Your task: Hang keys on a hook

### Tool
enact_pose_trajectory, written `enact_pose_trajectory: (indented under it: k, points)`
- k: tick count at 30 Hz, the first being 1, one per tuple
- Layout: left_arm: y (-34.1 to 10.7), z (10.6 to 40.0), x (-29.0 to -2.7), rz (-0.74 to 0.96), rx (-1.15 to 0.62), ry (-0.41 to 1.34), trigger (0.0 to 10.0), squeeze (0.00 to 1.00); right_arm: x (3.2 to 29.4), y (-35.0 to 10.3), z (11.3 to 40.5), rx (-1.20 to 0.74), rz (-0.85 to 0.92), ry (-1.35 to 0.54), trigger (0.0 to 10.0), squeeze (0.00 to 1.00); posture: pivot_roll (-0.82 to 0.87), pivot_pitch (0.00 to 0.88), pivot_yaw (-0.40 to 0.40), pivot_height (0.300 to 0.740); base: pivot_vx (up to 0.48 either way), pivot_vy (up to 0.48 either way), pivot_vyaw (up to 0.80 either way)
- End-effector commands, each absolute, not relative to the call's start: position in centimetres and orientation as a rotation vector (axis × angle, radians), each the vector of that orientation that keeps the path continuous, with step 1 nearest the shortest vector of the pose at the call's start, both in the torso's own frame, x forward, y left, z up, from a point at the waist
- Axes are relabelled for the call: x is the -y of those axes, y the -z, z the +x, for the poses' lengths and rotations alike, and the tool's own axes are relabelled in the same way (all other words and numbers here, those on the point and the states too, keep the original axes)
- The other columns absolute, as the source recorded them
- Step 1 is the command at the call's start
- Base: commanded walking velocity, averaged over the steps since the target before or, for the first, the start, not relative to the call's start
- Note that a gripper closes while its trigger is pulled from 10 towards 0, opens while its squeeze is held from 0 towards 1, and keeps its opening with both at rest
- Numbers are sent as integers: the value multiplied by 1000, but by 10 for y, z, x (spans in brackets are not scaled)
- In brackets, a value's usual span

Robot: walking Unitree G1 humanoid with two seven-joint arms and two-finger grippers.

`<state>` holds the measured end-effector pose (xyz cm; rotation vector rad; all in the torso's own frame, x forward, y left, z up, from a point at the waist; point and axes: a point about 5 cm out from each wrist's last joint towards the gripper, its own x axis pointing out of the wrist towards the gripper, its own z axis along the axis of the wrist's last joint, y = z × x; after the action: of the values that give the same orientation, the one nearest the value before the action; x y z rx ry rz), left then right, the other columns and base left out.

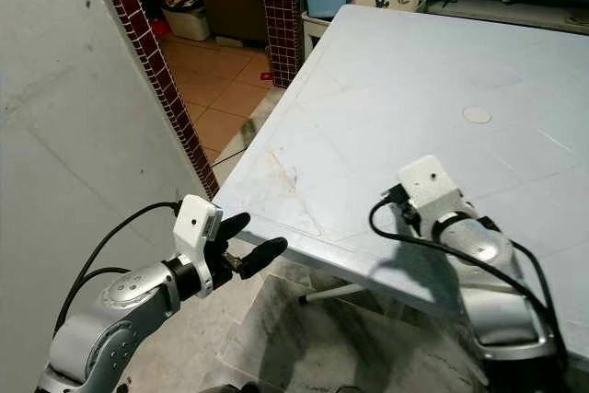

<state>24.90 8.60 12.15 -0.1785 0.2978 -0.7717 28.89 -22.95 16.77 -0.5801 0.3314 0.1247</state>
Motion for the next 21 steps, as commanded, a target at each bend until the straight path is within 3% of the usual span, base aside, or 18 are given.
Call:
enact_pose_trajectory:
  k: [1,11,20,21]
  points:
    - [-119,246,-86,-178,-316,784,10000,0,228,-165,288,-355,-556,-142,10000,0,-85,120,95,740,0,0,0]
    - [-120,247,-87,-175,-316,790,10000,0,216,-155,293,-349,-466,-184,10000,0,-79,124,99,740,0,0,0]
    - [-120,245,-86,-178,-320,791,10000,0,225,-144,297,-398,-440,-194,10000,0,-75,125,98,740,0,0,0]
    - [-120,245,-86,-178,-321,791,10000,0,226,-143,297,-405,-430,-196,9020,0,-75,125,98,740,0,0,0]
